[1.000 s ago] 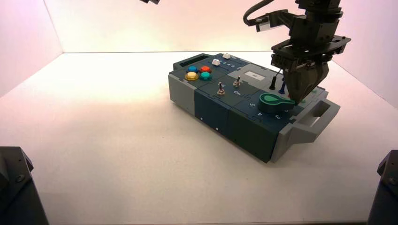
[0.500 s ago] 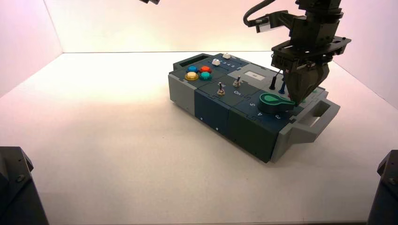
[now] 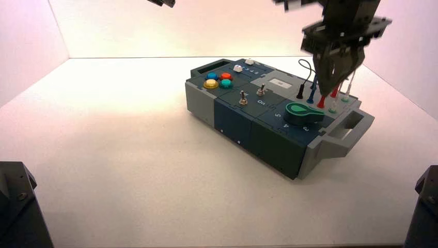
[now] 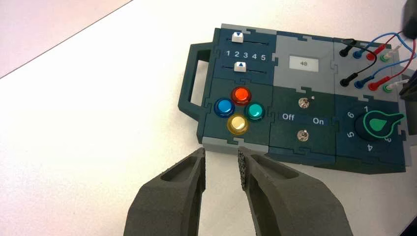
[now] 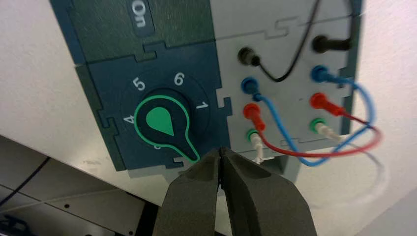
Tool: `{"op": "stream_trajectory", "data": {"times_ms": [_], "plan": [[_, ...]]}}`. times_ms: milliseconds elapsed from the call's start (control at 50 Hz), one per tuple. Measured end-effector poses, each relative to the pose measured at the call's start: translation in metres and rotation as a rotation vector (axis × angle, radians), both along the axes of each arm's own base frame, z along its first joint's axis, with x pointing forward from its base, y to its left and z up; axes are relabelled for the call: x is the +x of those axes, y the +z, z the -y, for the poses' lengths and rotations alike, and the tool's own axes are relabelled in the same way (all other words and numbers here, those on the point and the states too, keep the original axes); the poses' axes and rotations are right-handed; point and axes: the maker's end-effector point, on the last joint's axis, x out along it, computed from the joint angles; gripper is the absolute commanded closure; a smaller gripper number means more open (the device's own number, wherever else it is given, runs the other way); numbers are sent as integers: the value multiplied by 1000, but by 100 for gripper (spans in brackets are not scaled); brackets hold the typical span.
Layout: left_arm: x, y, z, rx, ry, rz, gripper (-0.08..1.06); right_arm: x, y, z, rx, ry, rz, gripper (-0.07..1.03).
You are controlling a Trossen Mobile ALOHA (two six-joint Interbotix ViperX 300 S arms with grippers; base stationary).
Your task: Turn the knob to position 2.
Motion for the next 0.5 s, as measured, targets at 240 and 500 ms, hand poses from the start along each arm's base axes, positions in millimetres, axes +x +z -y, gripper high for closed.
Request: {"op": "stream_trajectory", "data": {"times_ms": [240,500], "plan": [[0,-1,0,1,0,-1,59,2,36,-1,61,0,117,70],[0,0,0,0,0,0,59,-7,88,3,163,14,307,25]]}}
